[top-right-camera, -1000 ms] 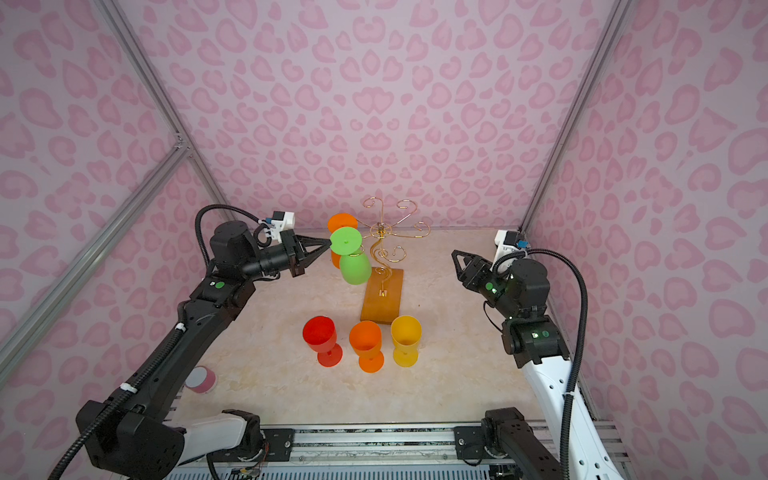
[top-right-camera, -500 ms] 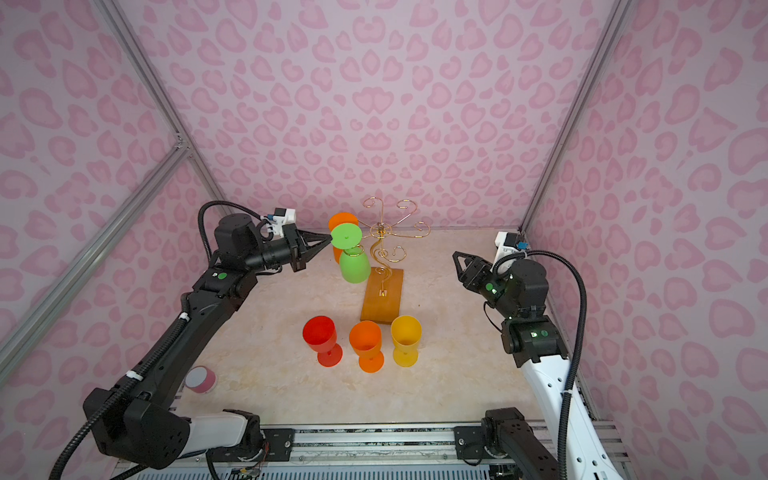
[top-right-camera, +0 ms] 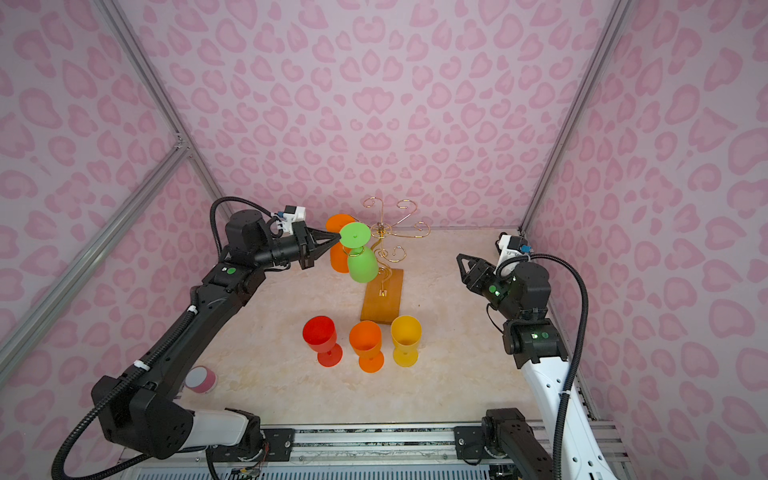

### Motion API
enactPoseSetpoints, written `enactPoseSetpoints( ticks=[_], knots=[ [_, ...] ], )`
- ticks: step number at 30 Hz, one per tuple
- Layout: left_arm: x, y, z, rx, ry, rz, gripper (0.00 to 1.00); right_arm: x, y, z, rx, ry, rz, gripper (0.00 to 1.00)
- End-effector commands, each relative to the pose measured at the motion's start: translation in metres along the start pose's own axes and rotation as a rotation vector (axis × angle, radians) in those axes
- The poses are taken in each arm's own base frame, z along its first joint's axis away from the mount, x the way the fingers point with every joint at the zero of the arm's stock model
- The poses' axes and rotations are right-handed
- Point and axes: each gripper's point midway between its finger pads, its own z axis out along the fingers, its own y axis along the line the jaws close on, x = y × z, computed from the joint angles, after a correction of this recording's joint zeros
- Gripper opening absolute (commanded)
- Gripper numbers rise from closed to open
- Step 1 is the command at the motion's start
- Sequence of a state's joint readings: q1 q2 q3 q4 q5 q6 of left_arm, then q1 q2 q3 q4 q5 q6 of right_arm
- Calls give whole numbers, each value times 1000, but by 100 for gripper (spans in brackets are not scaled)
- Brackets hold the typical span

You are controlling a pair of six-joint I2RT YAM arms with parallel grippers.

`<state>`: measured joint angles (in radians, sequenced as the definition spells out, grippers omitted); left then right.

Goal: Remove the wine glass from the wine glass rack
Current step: 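Lift the green glass off its hook with the left gripper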

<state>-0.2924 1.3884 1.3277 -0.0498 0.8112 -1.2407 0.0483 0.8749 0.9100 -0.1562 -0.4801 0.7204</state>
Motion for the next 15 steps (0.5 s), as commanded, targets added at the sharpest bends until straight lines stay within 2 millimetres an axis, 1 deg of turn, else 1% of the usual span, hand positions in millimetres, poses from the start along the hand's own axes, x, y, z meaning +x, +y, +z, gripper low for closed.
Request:
enactPoseSetpoints(
  ticks=[1,8,15],
  knots=[
    [0,-11,2,31,-2,36,2,-3,4,-1,-23,-13,-6,48],
    [10,-18,2,42,14,45,2,-3,3,-3,-25,-16,-1,48],
    [23,-18,-1,50,34,42,2,-3,3,-3,-26,-17,3,48]
  ],
)
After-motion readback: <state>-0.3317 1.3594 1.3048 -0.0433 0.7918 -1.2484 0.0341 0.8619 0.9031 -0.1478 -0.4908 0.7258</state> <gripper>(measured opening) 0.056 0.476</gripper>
